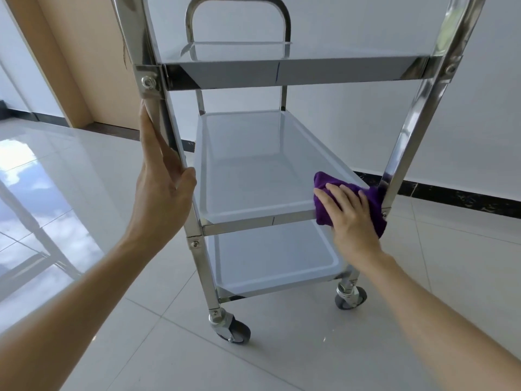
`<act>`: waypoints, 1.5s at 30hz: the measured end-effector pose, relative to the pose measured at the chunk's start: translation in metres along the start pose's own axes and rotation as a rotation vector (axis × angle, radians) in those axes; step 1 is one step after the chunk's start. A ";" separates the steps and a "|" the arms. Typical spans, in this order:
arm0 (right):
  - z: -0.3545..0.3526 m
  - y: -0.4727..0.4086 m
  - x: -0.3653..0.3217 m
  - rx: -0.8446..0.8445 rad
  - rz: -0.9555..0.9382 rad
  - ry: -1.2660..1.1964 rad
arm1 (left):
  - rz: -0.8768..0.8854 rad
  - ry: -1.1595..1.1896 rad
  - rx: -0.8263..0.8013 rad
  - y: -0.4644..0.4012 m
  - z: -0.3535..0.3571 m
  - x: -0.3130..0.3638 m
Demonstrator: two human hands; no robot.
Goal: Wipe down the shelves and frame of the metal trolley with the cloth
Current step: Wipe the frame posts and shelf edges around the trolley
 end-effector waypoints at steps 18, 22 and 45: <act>-0.072 0.047 0.044 0.169 0.508 -1.073 | 0.310 -0.098 0.179 -0.018 -0.020 0.082; -0.117 0.037 0.067 0.326 0.553 -1.175 | 0.488 -0.307 -0.068 -0.026 0.034 0.144; -0.095 -0.052 0.078 0.615 0.629 -0.963 | 0.501 -0.660 -0.236 -0.079 0.137 0.155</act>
Point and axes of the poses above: each hand's wrist, its own y-axis away from the middle knuckle, its own z-axis out of the palm, x = y × z, the point moved 5 cm from there along -y, towards the middle knuckle, and after that the axes turned 6 degrees about y, right-handed, at the moved point
